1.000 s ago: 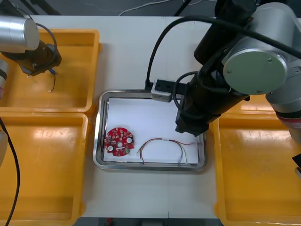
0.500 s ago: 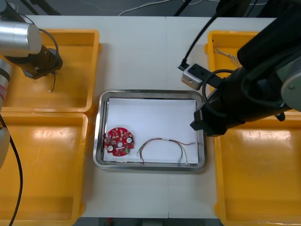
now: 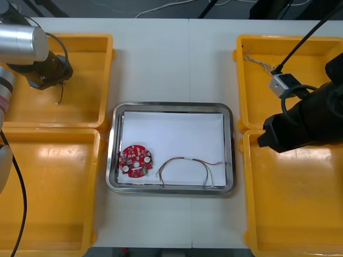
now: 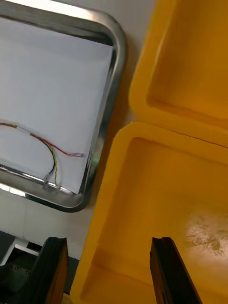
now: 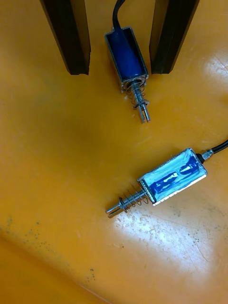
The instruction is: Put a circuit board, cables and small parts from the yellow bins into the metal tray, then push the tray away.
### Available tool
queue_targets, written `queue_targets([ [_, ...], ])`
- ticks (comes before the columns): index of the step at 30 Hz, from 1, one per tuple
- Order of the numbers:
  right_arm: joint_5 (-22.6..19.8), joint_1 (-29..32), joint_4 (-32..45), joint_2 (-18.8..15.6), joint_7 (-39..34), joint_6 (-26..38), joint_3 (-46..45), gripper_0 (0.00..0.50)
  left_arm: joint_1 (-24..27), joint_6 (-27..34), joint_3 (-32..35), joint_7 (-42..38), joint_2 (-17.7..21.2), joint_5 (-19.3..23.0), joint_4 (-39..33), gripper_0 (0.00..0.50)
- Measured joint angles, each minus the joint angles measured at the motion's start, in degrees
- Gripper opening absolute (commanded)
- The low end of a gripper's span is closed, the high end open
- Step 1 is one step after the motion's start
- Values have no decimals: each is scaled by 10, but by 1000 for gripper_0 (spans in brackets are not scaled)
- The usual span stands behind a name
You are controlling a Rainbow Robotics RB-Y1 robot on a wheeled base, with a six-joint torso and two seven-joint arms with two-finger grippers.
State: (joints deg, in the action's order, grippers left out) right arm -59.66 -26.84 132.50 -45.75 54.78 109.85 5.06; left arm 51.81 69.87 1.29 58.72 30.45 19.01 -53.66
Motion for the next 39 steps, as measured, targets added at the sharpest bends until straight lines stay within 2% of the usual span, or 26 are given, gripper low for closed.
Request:
queue_targets([
  [9, 82, 11, -10, -5, -4, 0, -16, 500, 0, 0, 0, 0, -1, 4, 6, 360],
  [12, 93, 11, -26, -5, -4, 0, -16, 500, 0, 0, 0, 0, -1, 5, 10, 326],
  [14, 97, 11, -38, -5, -4, 0, -17, 500, 0, 0, 0, 0, -1, 5, 14, 229],
  [15, 99, 11, -44, -5, -4, 0, -17, 500, 0, 0, 0, 0, -1, 5, 15, 201],
  [17, 103, 9, -57, -5, -4, 0, -19, 500, 0, 0, 0, 0, -1, 5, 16, 58],
  [19, 104, 4, -73, -5, -4, 0, -19, 500, 0, 0, 0, 0, -1, 5, 16, 0],
  [24, 109, -21, -126, -5, -4, -3, -19, 500, 1, 0, 0, 0, -1, 8, 16, 0],
  [30, 130, -58, -189, -5, 4, -36, -19, 500, 2, 6, 0, 0, -1, 11, 16, 0],
  [34, 170, -78, -227, -2, 58, -72, -19, 500, 3, 66, 0, 0, -1, 12, -6, 0],
  [39, 214, -92, -275, 10, 111, -137, -19, 500, -7, 150, 6, 0, -1, 12, -95, 0],
])
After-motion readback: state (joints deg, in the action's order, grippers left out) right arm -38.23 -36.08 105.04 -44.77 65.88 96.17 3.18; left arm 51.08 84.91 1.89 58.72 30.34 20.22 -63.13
